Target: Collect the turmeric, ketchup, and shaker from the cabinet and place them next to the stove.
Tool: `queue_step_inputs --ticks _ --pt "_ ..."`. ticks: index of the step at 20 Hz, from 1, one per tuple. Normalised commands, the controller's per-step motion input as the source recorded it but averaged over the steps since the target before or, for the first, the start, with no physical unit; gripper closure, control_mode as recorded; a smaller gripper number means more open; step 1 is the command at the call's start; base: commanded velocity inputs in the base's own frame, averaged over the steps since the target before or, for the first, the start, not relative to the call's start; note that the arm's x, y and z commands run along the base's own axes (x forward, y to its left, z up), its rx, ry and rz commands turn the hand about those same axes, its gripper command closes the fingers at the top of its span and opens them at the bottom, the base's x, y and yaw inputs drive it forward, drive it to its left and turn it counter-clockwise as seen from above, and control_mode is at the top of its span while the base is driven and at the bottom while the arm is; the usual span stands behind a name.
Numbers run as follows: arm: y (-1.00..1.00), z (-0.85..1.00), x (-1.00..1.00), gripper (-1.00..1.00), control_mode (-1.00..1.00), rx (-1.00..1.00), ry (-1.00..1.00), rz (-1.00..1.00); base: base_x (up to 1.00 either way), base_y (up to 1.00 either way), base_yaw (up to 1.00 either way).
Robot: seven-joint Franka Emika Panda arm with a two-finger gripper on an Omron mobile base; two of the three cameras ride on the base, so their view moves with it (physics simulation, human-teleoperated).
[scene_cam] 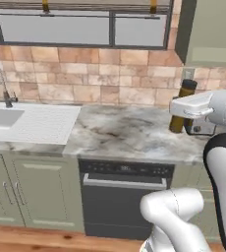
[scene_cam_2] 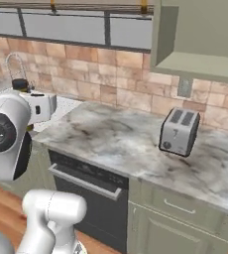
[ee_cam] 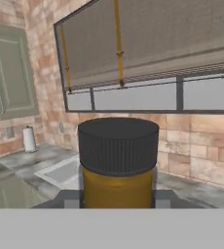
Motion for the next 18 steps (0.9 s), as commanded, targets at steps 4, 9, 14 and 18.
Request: queue_step_inputs --ticks 4,9,14,18 --pt "0.00 0.00 0.00 1.00 1.00 0.00 0.00 0.00 -0.13 0.73 0.57" --pt "0.00 0.00 0.00 1.00 1.00 0.00 0.00 0.00 -0.16 0.75 0.55" --pt "0.00 0.00 0.00 1.00 1.00 0.00 0.00 0.00 0.01 0.95 0.44" --pt "0.00 0.00 0.00 1.00 1.00 0.00 0.00 0.00 0.27 0.90 0.36"
